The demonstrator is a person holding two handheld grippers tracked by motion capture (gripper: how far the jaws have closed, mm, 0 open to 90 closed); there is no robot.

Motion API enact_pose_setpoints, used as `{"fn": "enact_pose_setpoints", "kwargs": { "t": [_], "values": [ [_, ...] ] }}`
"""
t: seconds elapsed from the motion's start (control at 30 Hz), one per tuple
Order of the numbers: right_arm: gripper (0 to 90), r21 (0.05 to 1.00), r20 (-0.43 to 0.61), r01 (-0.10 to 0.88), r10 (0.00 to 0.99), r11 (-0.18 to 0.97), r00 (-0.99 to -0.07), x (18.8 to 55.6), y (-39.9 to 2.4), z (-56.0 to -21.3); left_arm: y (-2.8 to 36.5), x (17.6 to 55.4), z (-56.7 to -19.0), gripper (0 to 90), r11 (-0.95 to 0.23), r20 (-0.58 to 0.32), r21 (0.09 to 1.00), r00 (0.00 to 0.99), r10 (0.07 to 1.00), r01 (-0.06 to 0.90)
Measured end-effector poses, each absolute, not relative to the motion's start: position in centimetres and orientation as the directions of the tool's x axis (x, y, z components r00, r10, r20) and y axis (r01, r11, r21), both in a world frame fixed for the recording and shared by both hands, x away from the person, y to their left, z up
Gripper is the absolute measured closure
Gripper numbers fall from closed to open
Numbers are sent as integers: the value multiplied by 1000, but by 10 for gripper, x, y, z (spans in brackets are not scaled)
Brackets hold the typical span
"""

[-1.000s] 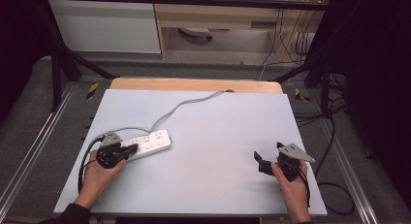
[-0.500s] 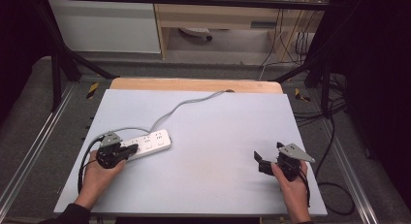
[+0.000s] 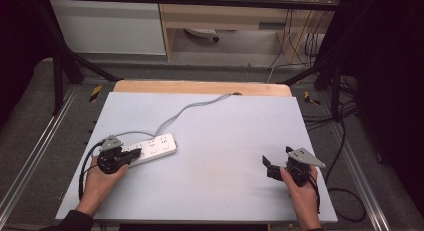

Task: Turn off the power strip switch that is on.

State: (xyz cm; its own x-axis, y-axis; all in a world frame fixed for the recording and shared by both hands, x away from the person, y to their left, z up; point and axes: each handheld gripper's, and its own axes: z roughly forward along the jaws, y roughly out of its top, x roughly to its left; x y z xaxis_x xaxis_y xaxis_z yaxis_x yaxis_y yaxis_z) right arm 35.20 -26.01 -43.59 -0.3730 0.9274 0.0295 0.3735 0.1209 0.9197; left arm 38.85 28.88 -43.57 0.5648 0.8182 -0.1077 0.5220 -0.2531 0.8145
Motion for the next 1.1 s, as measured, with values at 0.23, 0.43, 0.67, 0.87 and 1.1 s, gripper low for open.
{"fn": "enact_pose_setpoints", "kwargs": {
  "t": [0.23, 0.43, 0.67, 0.87, 1.1],
  "values": [
    [56, 920, 27, 371, 928, 122, -373, 352, -260, -436, 289, 388, -436, 900, -250, -109, 817, 565, 818, 520],
    [56, 921, 27, 370, 928, 121, -372, 352, -260, -436, 288, 389, -437, 900, -247, -112, 819, 567, 816, 518],
    [56, 921, 29, 370, 928, 119, -371, 352, -260, -435, 288, 389, -437, 900, -247, -110, 822, 568, 815, 514],
    [56, 922, 29, 370, 928, 119, -371, 352, -260, -435, 289, 389, -438, 900, -242, -116, 825, 573, 812, 511],
    [56, 922, 29, 369, 928, 118, -371, 352, -260, -435, 288, 389, -438, 900, -237, -121, 827, 574, 810, 509]
  ]
}}
